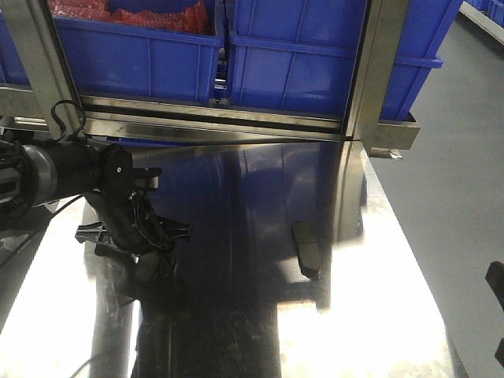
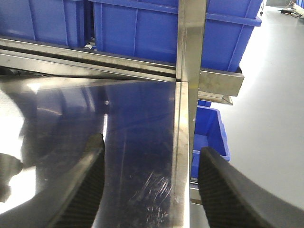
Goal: Move and align brake pads A on conveyor
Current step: 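Close the left gripper fingers around the dark brake pad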
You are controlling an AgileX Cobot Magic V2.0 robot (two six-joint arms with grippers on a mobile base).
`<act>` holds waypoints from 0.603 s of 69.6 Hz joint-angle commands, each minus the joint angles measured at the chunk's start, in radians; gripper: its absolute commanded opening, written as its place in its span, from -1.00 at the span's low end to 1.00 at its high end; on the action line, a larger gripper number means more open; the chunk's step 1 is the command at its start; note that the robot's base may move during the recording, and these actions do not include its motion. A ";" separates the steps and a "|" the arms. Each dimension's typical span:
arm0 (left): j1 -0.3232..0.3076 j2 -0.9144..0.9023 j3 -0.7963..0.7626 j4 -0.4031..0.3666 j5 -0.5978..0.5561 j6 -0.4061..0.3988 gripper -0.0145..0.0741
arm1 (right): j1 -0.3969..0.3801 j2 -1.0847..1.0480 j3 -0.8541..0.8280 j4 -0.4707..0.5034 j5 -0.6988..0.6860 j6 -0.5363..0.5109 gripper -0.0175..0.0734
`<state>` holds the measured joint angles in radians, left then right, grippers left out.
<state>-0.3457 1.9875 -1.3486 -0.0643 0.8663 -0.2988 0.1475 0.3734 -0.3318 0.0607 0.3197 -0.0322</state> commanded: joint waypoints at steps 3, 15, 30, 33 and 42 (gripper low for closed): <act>-0.003 -0.013 -0.022 -0.018 -0.005 -0.012 0.53 | -0.004 0.005 -0.027 -0.002 -0.074 -0.004 0.29; -0.003 0.000 -0.021 -0.011 -0.008 -0.012 0.53 | -0.004 0.005 -0.027 -0.002 -0.074 -0.004 0.29; -0.003 0.001 -0.021 0.024 -0.020 -0.014 0.53 | -0.004 0.005 -0.027 -0.002 -0.074 -0.004 0.29; -0.003 0.001 -0.021 0.037 -0.021 -0.021 0.53 | -0.004 0.005 -0.027 -0.002 -0.074 -0.004 0.29; -0.004 0.001 -0.021 0.080 -0.021 -0.056 0.53 | -0.004 0.005 -0.027 -0.002 -0.074 -0.004 0.29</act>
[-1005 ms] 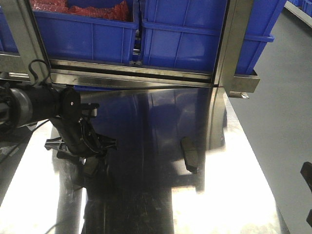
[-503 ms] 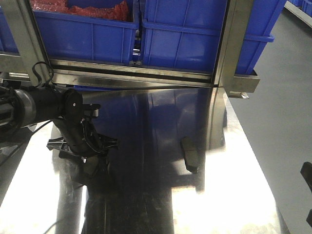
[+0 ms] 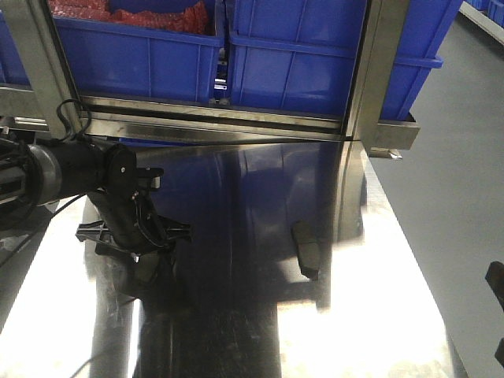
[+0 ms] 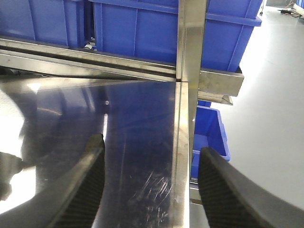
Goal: Move and align brake pads A on conveyor
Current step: 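Close the left gripper fingers around the dark brake pad, then lift the brake pad off the table with the left gripper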
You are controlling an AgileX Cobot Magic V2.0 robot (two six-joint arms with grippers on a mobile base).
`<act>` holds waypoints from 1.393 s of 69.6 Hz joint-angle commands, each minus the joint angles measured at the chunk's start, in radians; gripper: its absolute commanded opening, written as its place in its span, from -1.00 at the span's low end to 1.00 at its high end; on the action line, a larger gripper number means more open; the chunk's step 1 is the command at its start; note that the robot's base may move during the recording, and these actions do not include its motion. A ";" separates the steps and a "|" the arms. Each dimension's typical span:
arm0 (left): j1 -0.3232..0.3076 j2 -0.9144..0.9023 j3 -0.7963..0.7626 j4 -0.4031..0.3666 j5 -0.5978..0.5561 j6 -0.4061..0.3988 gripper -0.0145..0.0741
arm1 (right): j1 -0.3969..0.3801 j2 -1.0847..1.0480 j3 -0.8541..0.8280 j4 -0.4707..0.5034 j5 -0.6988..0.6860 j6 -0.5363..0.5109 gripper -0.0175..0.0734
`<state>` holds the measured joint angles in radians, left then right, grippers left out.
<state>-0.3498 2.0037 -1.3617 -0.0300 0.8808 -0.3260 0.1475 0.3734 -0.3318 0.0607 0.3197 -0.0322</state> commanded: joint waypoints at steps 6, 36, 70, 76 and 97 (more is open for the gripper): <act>0.000 -0.015 -0.008 0.061 -0.035 -0.035 0.53 | -0.004 0.005 -0.027 -0.002 -0.074 -0.004 0.29; -0.001 0.017 -0.008 0.061 -0.037 -0.037 0.53 | -0.004 0.005 -0.027 -0.002 -0.074 -0.004 0.29; -0.002 0.032 -0.008 0.060 0.007 -0.016 -0.13 | -0.004 0.005 -0.027 -0.002 -0.074 -0.004 0.29; -0.002 0.031 -0.008 0.057 0.023 0.001 -0.39 | -0.004 0.005 -0.027 -0.002 -0.074 -0.004 0.29; -0.002 -0.046 -0.009 0.061 0.015 0.001 -0.69 | -0.004 0.005 -0.027 -0.002 -0.074 -0.004 0.29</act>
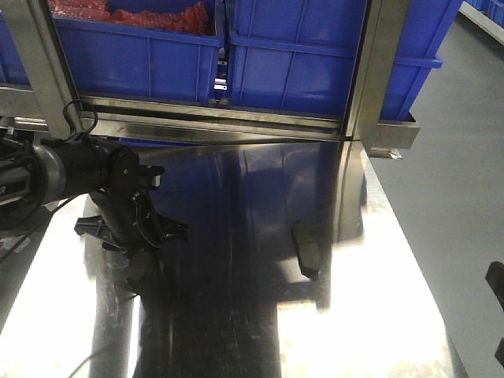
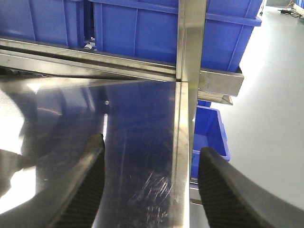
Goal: Move and align brake pads A on conveyor
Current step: 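Lift the brake pad off the table with the left gripper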
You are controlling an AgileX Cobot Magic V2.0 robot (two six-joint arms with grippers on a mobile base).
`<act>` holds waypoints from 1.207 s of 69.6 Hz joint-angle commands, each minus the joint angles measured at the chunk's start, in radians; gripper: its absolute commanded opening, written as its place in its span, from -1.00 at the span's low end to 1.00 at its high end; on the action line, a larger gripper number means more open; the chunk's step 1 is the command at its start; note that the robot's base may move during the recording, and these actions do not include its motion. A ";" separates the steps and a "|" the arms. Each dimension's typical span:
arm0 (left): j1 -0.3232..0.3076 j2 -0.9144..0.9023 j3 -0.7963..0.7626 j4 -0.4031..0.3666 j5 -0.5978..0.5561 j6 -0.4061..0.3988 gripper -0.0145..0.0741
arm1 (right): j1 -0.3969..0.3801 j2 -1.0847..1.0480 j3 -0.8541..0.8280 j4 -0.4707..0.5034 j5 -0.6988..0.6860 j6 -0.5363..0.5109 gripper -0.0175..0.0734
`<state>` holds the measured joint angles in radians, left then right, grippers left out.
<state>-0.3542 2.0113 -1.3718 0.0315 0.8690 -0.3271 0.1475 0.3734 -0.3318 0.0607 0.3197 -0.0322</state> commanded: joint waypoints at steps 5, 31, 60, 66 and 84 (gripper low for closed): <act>0.002 -0.092 0.001 0.001 0.012 0.002 -0.69 | -0.004 0.005 -0.027 -0.002 -0.074 -0.004 0.29; 0.002 -0.332 0.003 0.001 0.016 0.046 -0.69 | -0.004 0.005 -0.027 -0.002 -0.074 -0.004 0.29; 0.003 -0.751 0.268 0.021 -0.022 0.080 -0.69 | -0.004 0.005 -0.027 -0.002 -0.074 -0.004 0.29; 0.003 -0.846 0.352 0.019 -0.049 0.063 -0.69 | -0.004 0.005 -0.027 -0.002 -0.074 -0.004 0.29; 0.003 -1.186 0.557 0.017 -0.061 0.044 -0.69 | -0.004 0.005 -0.027 -0.002 -0.074 -0.004 0.29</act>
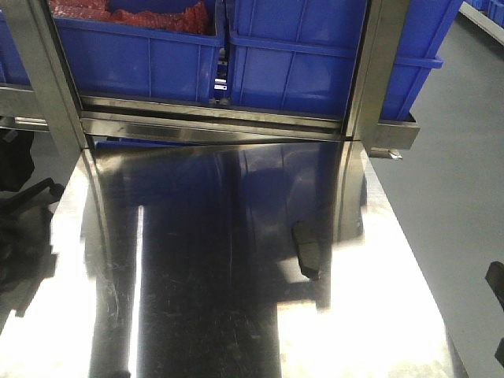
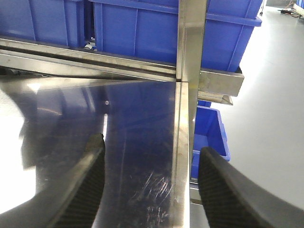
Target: Move and align brake pads A on conveyor
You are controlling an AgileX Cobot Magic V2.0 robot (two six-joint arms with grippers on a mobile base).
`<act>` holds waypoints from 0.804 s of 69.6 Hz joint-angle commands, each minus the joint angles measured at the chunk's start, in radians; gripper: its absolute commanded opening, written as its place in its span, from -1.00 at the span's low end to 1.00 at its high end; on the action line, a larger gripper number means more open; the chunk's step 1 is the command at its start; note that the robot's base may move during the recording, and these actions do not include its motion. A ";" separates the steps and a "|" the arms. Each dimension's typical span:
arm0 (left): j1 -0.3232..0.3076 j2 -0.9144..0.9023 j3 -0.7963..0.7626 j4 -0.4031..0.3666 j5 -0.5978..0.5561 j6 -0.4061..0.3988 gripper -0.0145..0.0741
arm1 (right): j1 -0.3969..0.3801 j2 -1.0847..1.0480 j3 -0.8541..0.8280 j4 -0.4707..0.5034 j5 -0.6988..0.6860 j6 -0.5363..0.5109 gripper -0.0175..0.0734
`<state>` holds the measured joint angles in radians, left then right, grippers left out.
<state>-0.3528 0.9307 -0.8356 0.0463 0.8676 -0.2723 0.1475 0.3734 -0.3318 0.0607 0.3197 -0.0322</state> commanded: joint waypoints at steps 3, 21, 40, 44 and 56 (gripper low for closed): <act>0.002 -0.158 0.047 0.002 -0.053 -0.010 -0.69 | -0.004 0.005 -0.027 -0.002 -0.074 -0.004 0.29; 0.002 -0.473 0.193 -0.008 -0.019 -0.012 -0.69 | -0.004 0.005 -0.027 -0.002 -0.074 -0.004 0.29; 0.002 -0.591 0.239 -0.016 0.012 -0.011 -0.69 | -0.004 0.005 -0.027 -0.002 -0.073 -0.004 0.29; 0.002 -0.589 0.239 -0.016 0.012 -0.011 -0.69 | -0.004 0.005 -0.027 -0.002 -0.073 -0.004 0.29; 0.002 -0.589 0.239 -0.016 0.011 -0.011 -0.69 | -0.004 0.005 -0.027 -0.002 -0.071 -0.004 0.29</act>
<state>-0.3528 0.3337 -0.5695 0.0343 0.9631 -0.2766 0.1475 0.3734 -0.3318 0.0607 0.3197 -0.0322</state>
